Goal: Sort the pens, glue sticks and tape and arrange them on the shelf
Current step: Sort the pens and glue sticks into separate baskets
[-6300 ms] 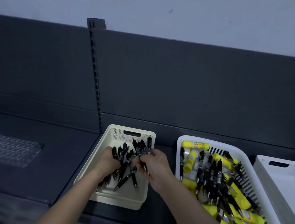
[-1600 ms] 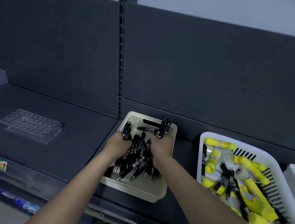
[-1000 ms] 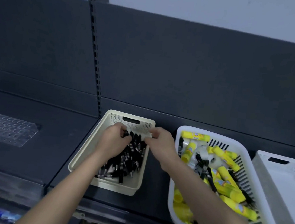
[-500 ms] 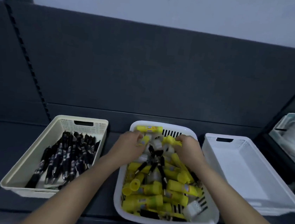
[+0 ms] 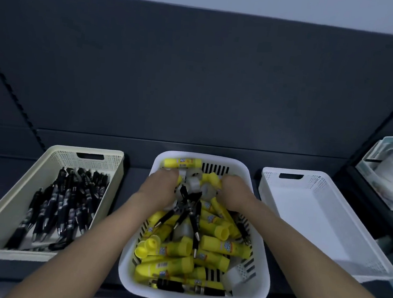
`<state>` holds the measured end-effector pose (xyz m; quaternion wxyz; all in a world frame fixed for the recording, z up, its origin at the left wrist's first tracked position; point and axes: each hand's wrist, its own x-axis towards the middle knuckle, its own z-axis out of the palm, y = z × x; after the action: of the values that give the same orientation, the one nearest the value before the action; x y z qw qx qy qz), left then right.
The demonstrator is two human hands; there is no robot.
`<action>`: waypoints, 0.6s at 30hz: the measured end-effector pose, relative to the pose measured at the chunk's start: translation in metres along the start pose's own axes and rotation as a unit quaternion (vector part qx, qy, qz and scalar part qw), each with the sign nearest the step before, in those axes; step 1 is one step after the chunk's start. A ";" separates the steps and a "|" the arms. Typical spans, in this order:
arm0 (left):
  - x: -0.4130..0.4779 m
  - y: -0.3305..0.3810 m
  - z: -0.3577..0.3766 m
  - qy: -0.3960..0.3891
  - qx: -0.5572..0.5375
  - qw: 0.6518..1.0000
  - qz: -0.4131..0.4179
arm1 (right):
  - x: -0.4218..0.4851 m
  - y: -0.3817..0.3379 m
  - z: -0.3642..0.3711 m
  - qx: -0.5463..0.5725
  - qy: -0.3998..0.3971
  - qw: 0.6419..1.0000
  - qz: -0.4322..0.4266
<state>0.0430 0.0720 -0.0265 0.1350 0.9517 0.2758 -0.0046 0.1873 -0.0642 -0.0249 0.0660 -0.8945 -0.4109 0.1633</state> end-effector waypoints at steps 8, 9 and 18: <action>-0.017 -0.005 -0.020 0.003 -0.154 0.985 -0.077 | -0.037 -0.004 -0.016 0.139 -0.138 0.980 0.033; -0.020 -0.004 -0.021 -0.002 -0.180 0.980 -0.081 | -0.042 -0.005 -0.014 0.138 -0.160 0.977 0.027; -0.027 -0.003 -0.006 0.049 -0.213 0.973 -0.073 | -0.055 -0.030 0.006 0.009 -0.157 0.987 0.013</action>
<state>0.0184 0.0618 -0.0197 0.3205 0.8773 0.3455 0.0912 0.1304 -0.0860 -0.0102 0.0065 -0.8624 -0.4031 0.3061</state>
